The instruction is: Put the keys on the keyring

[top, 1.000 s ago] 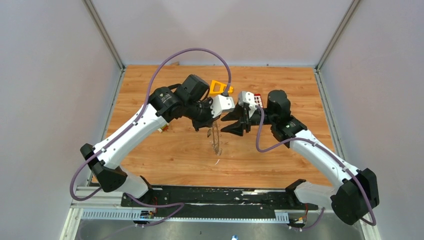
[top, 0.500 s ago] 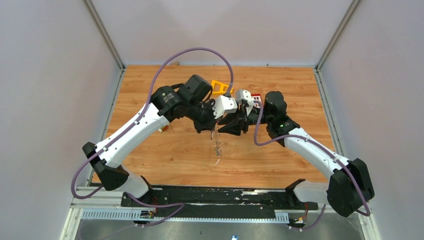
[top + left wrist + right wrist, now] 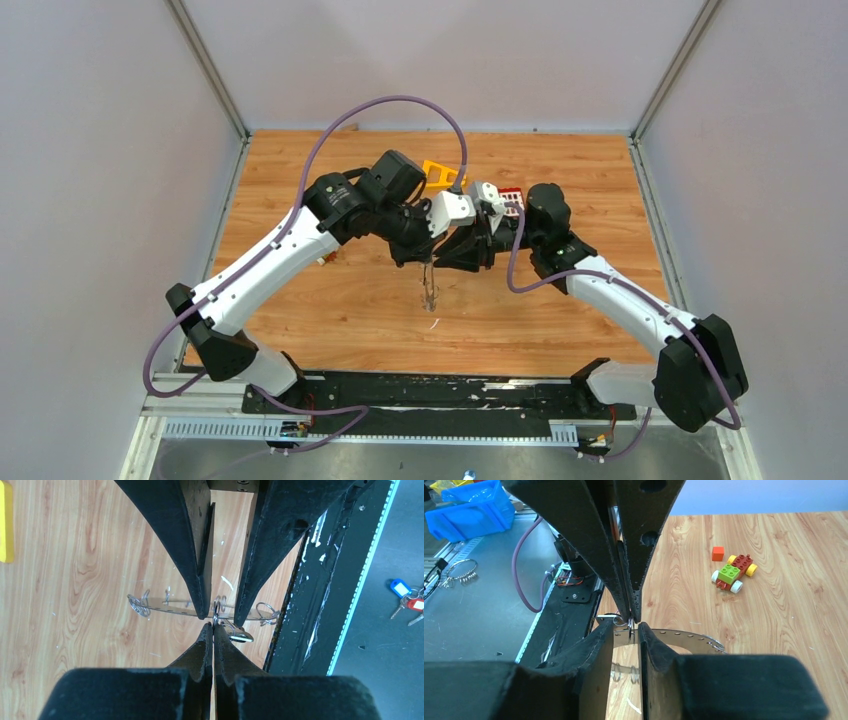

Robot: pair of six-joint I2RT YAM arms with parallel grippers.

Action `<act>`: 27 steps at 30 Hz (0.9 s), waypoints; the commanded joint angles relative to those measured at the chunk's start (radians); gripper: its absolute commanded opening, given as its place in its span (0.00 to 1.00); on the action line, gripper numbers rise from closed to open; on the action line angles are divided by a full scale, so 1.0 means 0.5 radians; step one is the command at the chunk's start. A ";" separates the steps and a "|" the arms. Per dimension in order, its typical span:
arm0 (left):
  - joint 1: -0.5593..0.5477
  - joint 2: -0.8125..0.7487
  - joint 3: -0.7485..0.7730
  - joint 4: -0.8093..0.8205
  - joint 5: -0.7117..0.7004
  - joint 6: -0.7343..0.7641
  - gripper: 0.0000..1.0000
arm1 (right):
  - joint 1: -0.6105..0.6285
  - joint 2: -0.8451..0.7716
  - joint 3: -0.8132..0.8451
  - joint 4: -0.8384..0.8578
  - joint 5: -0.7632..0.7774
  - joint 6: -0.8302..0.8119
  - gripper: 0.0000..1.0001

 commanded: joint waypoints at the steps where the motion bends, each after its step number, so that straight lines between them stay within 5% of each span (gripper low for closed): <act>1: -0.014 -0.019 -0.003 0.102 0.063 -0.042 0.00 | 0.013 0.001 0.029 0.070 -0.041 0.009 0.24; 11: -0.014 -0.039 -0.036 0.134 0.080 -0.051 0.00 | 0.016 0.006 0.038 0.062 -0.027 0.007 0.01; 17: -0.014 -0.097 -0.099 0.186 0.108 -0.031 0.00 | 0.013 -0.044 0.044 -0.027 0.057 -0.096 0.00; 23: -0.006 -0.229 -0.213 0.305 0.126 0.036 0.36 | 0.006 -0.111 0.071 -0.117 0.061 -0.176 0.00; 27: 0.037 -0.376 -0.379 0.460 0.151 0.063 0.47 | -0.014 -0.152 0.086 -0.176 0.039 -0.238 0.00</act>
